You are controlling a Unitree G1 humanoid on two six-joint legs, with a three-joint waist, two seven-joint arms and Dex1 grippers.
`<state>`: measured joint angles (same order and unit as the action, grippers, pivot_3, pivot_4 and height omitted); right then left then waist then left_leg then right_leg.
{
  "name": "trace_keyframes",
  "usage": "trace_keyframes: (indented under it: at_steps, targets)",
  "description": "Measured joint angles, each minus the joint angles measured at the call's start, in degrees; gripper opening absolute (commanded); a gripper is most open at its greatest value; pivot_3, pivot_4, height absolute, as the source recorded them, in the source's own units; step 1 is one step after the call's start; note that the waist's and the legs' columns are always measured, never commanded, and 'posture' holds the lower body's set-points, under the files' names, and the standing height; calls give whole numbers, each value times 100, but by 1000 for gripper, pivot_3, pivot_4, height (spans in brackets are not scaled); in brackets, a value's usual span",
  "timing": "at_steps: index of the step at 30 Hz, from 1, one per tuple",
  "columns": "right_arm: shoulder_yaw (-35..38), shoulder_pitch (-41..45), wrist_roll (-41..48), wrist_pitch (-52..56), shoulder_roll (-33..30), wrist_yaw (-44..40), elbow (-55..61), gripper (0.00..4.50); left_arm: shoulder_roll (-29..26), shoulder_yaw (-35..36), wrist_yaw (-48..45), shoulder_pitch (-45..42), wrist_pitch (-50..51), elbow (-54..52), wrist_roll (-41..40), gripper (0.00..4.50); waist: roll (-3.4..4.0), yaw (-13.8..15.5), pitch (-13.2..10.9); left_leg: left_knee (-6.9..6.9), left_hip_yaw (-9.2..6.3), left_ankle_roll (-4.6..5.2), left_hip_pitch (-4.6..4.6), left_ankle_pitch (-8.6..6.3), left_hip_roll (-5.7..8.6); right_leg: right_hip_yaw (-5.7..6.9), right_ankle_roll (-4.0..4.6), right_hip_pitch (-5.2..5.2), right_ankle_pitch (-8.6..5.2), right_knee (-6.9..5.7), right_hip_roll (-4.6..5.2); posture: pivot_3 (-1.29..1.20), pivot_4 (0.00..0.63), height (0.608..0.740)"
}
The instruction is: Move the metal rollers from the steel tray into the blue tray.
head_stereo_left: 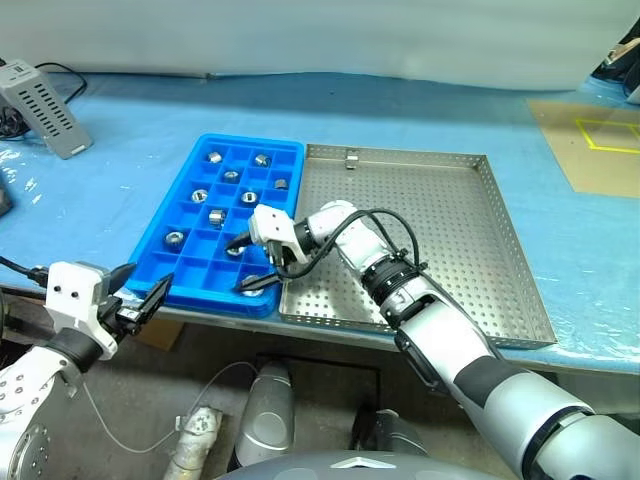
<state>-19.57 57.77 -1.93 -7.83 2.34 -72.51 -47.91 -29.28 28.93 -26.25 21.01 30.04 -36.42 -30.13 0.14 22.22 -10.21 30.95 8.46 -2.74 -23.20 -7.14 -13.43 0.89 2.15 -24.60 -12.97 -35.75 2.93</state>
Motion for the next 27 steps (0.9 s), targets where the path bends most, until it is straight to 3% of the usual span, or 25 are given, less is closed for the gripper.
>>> trace_keyframes:
  at_steps: [7,14,23,27]
  targets:
    - [300,6,350,587,-237,96,896,3938,-45,-177,30,-416,0,57,2,3347,-3,-95,2,3,3,-1,-1,1,5,0,-1,2,1,0,0,488,150,740]
    - [574,15,424,853,-593,543,1006,3938,125,-592,172,-729,-20,234,97,3347,-4,-136,3,6,12,-8,-3,5,9,2,10,1,8,-1,-4,446,150,740]
    - [585,-344,580,1307,-1565,137,1916,3938,-15,-954,-10,-1306,-37,747,166,3347,-7,-272,4,28,21,-10,0,7,9,17,27,26,20,-2,-6,333,150,740]
    - [510,-602,579,1459,-1728,35,2101,2678,-40,-1168,-172,-1552,-133,1028,236,3347,-6,-522,4,36,20,-11,-3,7,11,20,30,29,26,-5,-5,278,150,740]
